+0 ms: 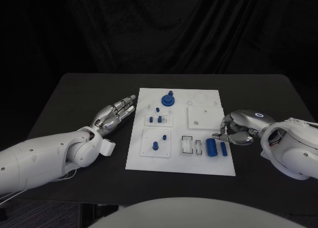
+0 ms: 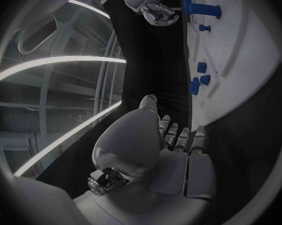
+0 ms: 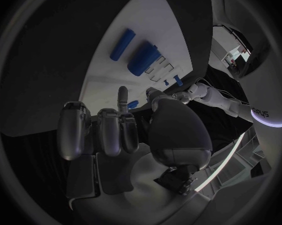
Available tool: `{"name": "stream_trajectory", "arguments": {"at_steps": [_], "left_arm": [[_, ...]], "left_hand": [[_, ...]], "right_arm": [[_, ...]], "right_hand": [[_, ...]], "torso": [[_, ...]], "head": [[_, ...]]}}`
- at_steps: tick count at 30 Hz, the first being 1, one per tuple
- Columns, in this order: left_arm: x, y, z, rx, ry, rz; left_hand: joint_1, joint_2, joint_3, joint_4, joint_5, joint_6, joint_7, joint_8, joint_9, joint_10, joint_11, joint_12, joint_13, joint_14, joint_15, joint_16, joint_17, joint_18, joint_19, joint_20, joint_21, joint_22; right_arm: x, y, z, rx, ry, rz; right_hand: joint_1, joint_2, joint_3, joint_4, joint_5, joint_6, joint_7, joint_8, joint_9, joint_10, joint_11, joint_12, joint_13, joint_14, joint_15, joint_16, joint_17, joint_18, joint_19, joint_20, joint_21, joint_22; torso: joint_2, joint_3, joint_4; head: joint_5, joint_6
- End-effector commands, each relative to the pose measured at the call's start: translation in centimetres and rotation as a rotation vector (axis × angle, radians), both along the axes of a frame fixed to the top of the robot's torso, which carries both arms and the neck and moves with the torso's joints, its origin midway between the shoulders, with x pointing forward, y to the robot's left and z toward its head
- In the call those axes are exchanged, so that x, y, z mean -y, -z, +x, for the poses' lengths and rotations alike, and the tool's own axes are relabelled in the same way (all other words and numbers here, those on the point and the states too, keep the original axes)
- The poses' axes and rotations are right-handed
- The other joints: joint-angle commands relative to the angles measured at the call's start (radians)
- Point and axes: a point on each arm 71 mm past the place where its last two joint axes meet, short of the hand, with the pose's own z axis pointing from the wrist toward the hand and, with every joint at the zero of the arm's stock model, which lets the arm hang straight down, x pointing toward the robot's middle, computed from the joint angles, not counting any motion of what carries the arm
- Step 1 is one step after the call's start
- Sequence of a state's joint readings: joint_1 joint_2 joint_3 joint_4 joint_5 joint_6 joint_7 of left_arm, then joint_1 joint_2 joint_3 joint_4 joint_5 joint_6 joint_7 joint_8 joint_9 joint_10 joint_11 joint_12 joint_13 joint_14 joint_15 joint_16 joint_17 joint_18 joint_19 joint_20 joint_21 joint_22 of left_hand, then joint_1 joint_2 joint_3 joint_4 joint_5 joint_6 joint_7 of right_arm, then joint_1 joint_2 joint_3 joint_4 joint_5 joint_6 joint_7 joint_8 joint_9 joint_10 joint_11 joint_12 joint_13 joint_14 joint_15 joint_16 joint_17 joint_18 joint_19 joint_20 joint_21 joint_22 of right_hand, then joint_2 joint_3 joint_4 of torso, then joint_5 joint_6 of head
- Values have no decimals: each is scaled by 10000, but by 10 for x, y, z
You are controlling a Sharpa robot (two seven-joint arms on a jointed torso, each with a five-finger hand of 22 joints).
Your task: Assemble the parts on the task board
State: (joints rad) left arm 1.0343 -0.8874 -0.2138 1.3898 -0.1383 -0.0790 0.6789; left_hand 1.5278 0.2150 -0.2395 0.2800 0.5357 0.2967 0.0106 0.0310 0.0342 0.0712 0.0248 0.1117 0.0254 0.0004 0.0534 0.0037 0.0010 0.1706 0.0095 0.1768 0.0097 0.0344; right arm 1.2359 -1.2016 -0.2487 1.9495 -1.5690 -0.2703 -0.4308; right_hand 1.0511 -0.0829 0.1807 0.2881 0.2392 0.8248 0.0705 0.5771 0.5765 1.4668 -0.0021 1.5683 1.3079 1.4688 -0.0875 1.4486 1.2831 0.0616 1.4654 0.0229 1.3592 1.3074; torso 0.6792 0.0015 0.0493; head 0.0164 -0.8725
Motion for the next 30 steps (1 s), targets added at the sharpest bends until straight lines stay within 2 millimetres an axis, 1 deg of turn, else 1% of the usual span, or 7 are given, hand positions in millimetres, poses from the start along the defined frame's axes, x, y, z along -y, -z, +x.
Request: {"name": "stream_trajectory", "arguments": {"at_steps": [1,6,8,11,18,22,30], "left_arm": [[-1,-12,-1,1567,-59,-743],[-2,-12,-2,1570,-75,-743],[-4,-12,-3,1556,-82,-741],[-4,-11,-3,1532,-80,-742],[-4,-8,-3,1442,-29,-758],[-4,-7,-4,1381,6,-766],[-5,-6,-4,1291,42,-763]], "left_hand": [[22,-31,10,58,52,74,3,52,14,4,-6,34,7,-4,-38,-37,-10,107,20,-71,1,-14],[26,-32,12,56,63,72,0,51,13,9,0,45,9,-4,-29,-37,-10,107,20,-70,1,-15],[26,-32,12,56,63,72,0,51,13,9,0,45,9,-4,-29,-37,-10,107,20,-70,1,-15],[26,-32,12,56,63,72,0,51,13,9,0,45,9,-4,-29,-37,-10,107,20,-70,1,-15],[45,-23,26,47,84,56,-5,47,10,0,20,42,7,-4,13,-37,-10,103,20,-59,1,-15],[67,-1,49,41,95,44,-1,43,8,-9,50,45,6,-4,52,-37,-10,96,23,-36,3,-10],[96,16,75,32,100,52,49,43,9,-12,84,60,7,-4,106,-37,-10,89,26,19,5,-6]], "right_arm": [[3,8,-3,-641,658,-753],[-1,11,-5,-805,709,-866],[-3,12,-5,-866,709,-911],[-6,12,-6,-851,689,-869],[-12,12,-6,-747,530,-878],[-15,12,-6,-766,439,-907],[-20,16,-5,-836,355,-957]], "right_hand": [[-140,18,-95,12,-95,-18,-76,88,122,1040,-74,25,2629,569,-83,68,48,-143,507,-75,18,2018],[-324,87,-208,11,-222,-16,-143,279,411,1040,-137,25,2629,668,-144,323,542,-237,632,-139,493,2142],[-503,127,-281,20,-458,-29,-166,344,549,1040,-158,25,2629,695,-163,417,703,-259,659,-166,620,2171],[-650,161,-334,26,-771,-6,-197,452,733,1040,-185,25,2629,689,-178,445,724,-260,654,-180,655,2172],[-757,196,-364,32,-1036,4,-238,587,967,1040,-220,25,2629,687,-202,476,766,-268,653,-199,715,2182],[-845,225,-383,30,-1263,13,-263,652,1109,1040,-241,25,2629,690,-219,500,797,-276,657,-214,767,2192],[-976,215,-421,37,-1709,36,-296,722,1309,1040,-272,25,2629,683,-239,511,789,-276,646,-233,789,2191]], "torso": [[-1,3,-9],[-12,5,-4],[-11,-1,-7],[-13,7,-15],[-11,13,-6],[-9,28,-25],[-4,23,-18]], "head": [[-388,-2],[-867,-2],[-1110,-2],[-1270,-2],[-1473,-2],[-1489,-2],[-1502,-2]]}}
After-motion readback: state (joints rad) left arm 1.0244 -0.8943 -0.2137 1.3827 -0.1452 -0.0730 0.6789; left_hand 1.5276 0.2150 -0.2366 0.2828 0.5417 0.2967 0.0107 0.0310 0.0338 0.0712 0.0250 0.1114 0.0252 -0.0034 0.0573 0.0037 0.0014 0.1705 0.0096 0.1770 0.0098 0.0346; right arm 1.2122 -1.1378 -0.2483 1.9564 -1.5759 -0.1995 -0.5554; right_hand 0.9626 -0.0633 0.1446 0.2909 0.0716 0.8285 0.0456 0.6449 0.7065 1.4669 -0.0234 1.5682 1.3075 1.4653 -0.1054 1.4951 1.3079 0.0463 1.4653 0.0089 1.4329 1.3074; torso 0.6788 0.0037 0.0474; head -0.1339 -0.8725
